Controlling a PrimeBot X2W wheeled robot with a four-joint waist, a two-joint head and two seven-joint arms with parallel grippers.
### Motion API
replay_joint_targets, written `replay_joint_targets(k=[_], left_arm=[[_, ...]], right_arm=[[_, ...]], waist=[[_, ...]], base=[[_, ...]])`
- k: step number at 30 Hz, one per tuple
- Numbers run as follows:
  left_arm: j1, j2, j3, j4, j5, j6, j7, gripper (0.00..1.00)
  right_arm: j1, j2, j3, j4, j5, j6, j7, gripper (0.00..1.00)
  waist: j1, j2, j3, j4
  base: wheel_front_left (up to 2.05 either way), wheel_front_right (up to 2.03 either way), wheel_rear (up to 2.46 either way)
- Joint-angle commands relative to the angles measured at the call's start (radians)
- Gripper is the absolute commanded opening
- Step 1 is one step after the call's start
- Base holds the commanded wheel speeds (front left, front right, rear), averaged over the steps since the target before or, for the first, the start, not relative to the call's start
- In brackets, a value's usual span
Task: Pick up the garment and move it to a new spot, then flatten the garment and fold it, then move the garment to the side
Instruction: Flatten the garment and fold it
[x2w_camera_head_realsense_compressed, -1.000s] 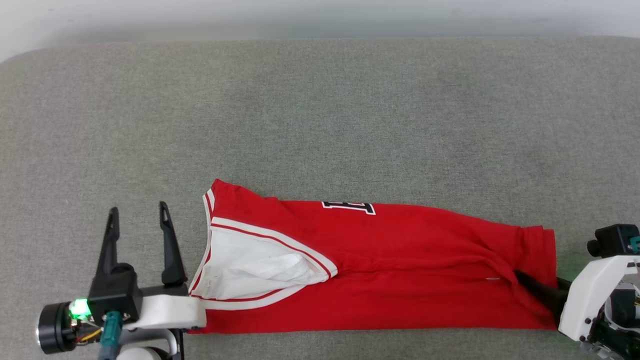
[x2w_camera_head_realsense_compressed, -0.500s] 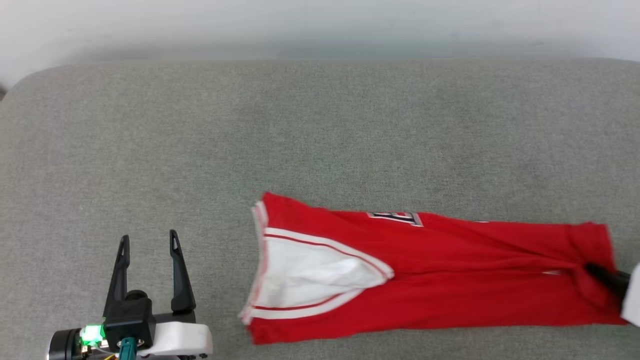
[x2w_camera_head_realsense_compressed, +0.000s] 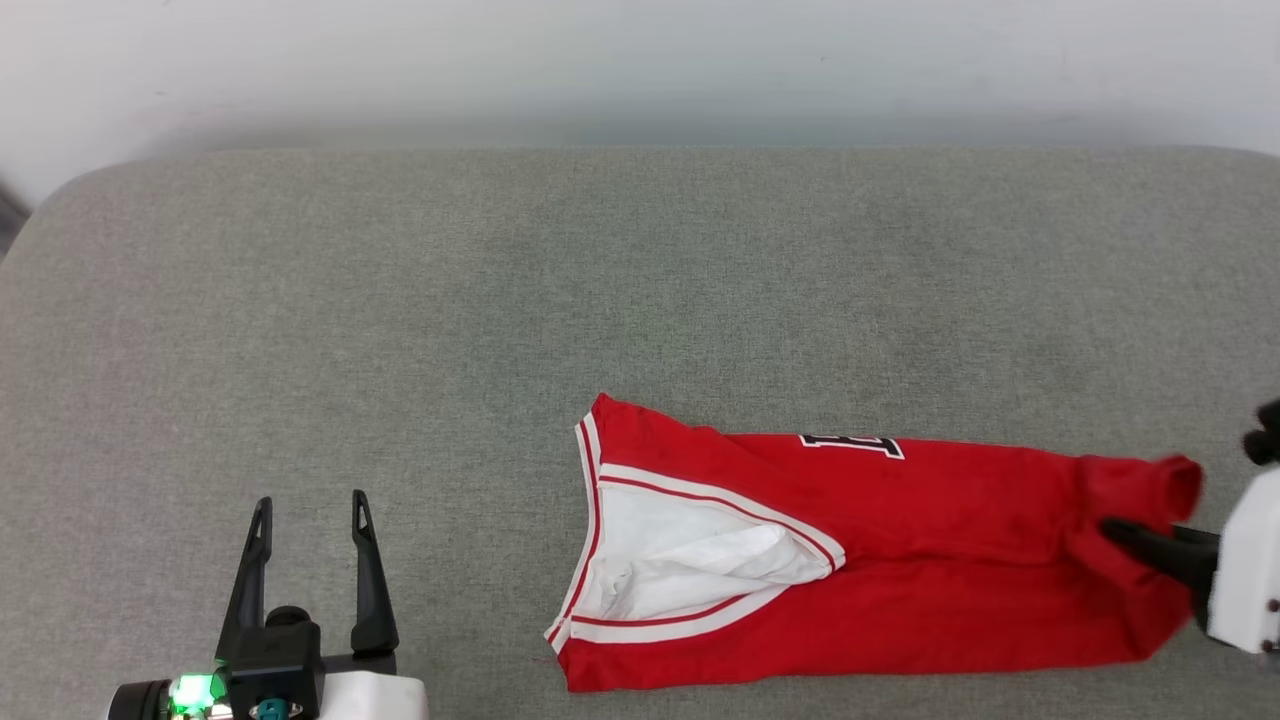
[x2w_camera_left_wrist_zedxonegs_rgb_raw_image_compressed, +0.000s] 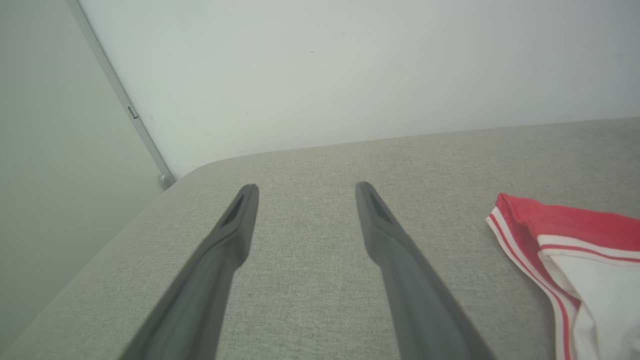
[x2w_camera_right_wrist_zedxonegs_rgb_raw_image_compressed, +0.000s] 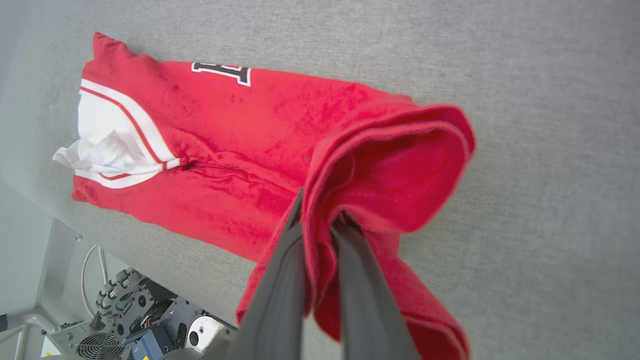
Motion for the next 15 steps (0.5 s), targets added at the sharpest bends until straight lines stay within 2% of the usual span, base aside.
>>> replay_joint_targets(k=[1, 4, 8, 11, 12, 15], left_arm=[[0.011, -0.002, 0.004, -0.001, 0.009, -0.002, -0.002, 1.00], [0.009, -0.008, 0.006, -0.001, 0.011, -0.008, -0.002, 1.00], [-0.002, -0.018, 0.005, -0.005, 0.016, -0.012, -0.002, 1.00], [-0.013, -0.023, 0.001, -0.006, 0.016, -0.017, -0.002, 1.00], [-0.013, -0.023, 0.001, -0.006, 0.016, -0.017, -0.002, 1.00], [-0.024, -0.026, 0.000, -0.006, 0.019, -0.023, -0.002, 1.00]], right_arm=[[0.010, 0.010, 0.014, -0.064, 0.000, -0.001, 0.013, 0.00], [-0.020, 0.039, 0.044, -0.175, -0.008, -0.001, 0.036, 0.00], [-0.087, 0.086, 0.119, -0.264, -0.063, -0.001, 0.077, 0.00], [-0.177, 0.119, 0.205, -0.283, -0.106, -0.001, 0.104, 0.00], [-0.177, 0.119, 0.205, -0.283, -0.106, -0.001, 0.104, 0.00], [-0.271, 0.171, 0.305, -0.258, -0.142, -0.001, 0.117, 0.00]], waist=[[0.0000, 0.0000, -0.002, 0.000], [0.0000, 0.0000, -0.002, 0.002], [0.0000, 0.0000, 0.009, 0.007], [0.0000, 0.0000, 0.026, 0.013], [0.0000, 0.0000, 0.026, 0.013], [0.0000, 0.0000, 0.045, 0.022]], base=[[0.00, 0.00, 0.00], [0.00, 0.00, 0.00], [0.00, 0.00, 0.00], [0.00, 0.00, 0.00], [0.00, 0.00, 0.00], [0.00, 0.00, 0.00]])
